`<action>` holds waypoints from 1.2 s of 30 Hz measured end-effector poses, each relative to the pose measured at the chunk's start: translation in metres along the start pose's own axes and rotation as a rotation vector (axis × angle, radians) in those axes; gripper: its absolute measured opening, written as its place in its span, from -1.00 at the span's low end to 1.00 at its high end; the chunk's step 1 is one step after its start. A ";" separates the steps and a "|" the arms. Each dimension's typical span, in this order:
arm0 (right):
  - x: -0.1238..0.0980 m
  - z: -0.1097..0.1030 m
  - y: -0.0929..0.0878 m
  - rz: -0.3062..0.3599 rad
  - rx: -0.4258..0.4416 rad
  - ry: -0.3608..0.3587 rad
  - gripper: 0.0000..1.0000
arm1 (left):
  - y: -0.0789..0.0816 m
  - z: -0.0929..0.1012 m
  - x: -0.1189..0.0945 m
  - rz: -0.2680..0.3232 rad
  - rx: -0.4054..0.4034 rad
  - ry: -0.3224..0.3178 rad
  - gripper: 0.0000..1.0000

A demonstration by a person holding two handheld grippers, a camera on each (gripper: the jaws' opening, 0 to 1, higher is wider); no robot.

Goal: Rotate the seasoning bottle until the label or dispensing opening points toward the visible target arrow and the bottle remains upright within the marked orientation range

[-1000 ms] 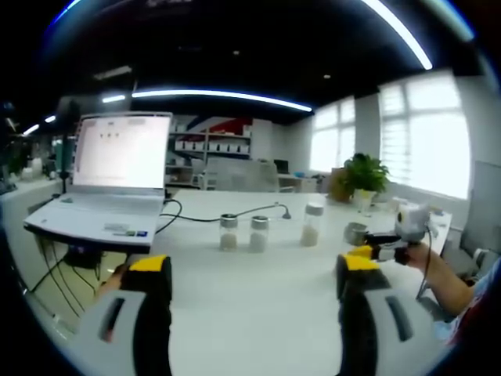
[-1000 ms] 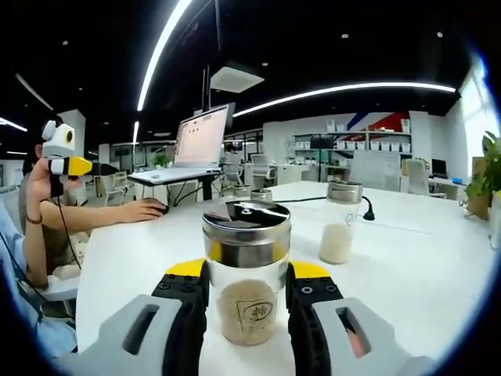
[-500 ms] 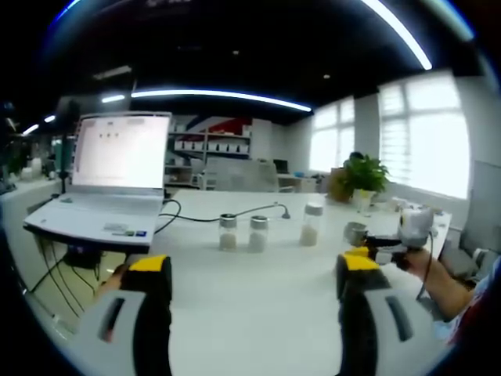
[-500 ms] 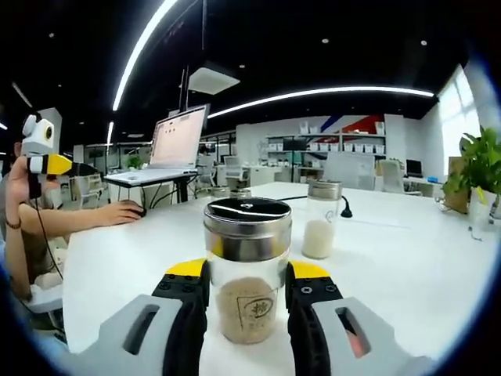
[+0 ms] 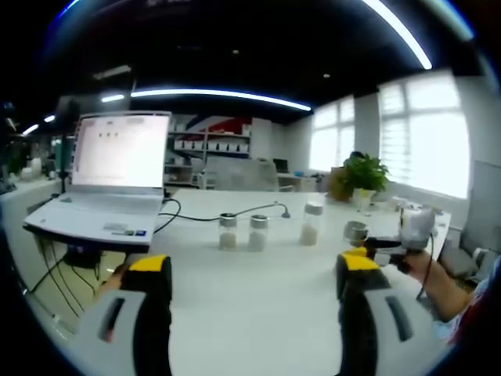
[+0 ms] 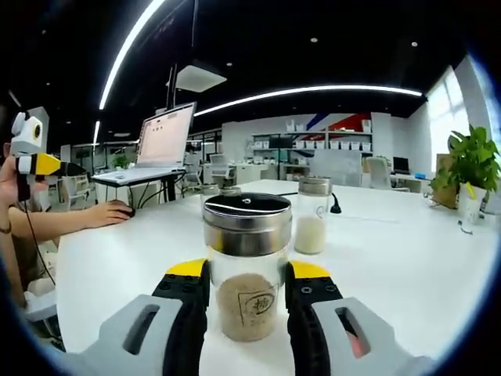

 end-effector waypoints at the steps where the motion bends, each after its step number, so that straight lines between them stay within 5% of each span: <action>1: 0.000 0.000 0.000 0.000 0.001 -0.001 -0.25 | 0.000 0.000 0.000 -0.001 0.000 0.000 0.84; 36: 0.002 -0.003 -0.005 -0.002 0.030 -0.061 -0.25 | 0.001 0.000 -0.001 0.005 0.005 0.002 0.84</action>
Point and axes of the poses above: the point that each gripper's makers call its tool centre point, and the gripper's own axes: x roughly forward along the fingers, z roughly to its right, y roughly out of its top, the point moved 10 cm from there along -x, roughly backward along the fingers, and after that the axes turned 4 degrees about x, right-handed, at the moved point
